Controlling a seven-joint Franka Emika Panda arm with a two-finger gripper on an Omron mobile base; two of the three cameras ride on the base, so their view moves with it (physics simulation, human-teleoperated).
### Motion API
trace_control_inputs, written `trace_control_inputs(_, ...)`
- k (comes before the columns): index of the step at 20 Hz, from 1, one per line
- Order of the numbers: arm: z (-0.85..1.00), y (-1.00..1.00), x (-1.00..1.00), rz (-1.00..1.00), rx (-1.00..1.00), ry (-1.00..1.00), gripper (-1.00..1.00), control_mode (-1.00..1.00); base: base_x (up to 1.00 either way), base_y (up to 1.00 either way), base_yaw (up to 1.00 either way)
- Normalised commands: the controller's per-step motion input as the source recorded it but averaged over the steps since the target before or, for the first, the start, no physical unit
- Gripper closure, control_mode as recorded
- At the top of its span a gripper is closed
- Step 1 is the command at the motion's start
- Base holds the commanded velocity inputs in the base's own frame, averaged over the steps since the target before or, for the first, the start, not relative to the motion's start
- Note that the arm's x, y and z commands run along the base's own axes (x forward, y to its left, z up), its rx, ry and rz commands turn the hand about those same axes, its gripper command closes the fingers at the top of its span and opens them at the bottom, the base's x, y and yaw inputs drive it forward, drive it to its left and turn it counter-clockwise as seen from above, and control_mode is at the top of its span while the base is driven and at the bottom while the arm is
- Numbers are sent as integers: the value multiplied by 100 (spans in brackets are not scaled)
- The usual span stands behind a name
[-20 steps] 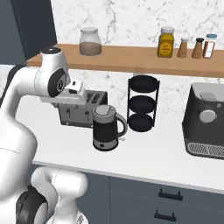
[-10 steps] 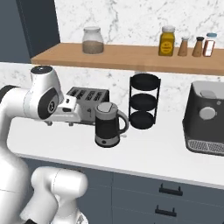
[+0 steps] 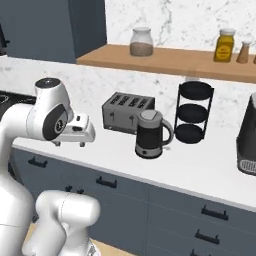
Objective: Navigate to the toaster oven.
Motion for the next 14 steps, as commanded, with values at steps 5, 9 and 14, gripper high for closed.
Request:
trace_control_inputs(5, 0, 0, 0, 0, 0, 0, -100, 100, 0, 30, 66)
trace_control_inputs(9, 0, 0, 0, 0, 0, 0, -100, 100, 0, 44, 63)
trace_control_inputs(14, 0, 0, 0, 0, 0, 0, -100, 100, 0, 45, 61)
